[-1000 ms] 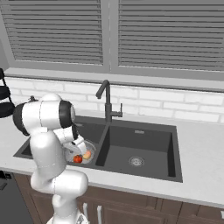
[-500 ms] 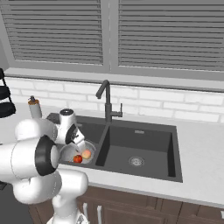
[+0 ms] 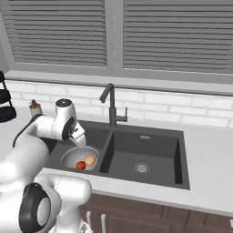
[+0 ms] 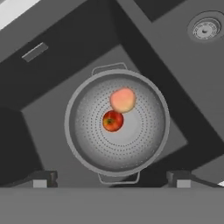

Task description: Put the colander in the sink, put the peach, apple in the colander, and turn on the sink faucet and pour water over the colander.

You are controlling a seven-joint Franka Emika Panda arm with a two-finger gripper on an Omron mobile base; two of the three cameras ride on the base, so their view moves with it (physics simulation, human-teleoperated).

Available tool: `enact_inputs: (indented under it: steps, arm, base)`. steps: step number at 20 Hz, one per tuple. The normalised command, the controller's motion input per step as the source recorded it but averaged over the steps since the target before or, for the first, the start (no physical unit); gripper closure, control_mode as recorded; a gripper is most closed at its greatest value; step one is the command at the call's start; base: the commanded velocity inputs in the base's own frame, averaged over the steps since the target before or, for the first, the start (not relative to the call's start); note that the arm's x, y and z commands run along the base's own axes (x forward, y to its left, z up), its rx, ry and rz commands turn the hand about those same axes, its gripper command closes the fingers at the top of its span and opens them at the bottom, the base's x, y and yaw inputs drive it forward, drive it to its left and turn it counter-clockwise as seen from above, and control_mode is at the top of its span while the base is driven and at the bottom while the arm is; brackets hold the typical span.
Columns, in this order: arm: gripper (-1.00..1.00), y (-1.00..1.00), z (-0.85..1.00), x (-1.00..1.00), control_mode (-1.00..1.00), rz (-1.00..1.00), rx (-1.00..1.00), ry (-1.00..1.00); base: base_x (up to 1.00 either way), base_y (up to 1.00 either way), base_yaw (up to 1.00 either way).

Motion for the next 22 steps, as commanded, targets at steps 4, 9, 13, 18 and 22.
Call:
enact_inputs:
  steps: [4,9,13,18,22]
  arm:
    - [-1.0,-0.24,0.93,-0.29,-1.0,-0.04,0.11,-0.14]
    - [-1.0,-0.5,0.57,-0.09,-1.0,-0.04,0.16,-0.19]
    - [-1.0,-0.88,0.33,0.0,-1.0,0.0,0.21,-0.08]
    - [-1.0,-0.86,0.21,0.0,-1.0,0.0,0.22,-0.01]
    - [-1.0,-0.68,0.29,0.11,-1.0,0.01,0.23,0.0]
  base:
    - [0.0,0.0,0.0]
    - [0.0,0.0,0.0]
    - [0.0,0.0,0.0]
    - [0.0,0.0,0.0]
    - [0.0,0.0,0.0]
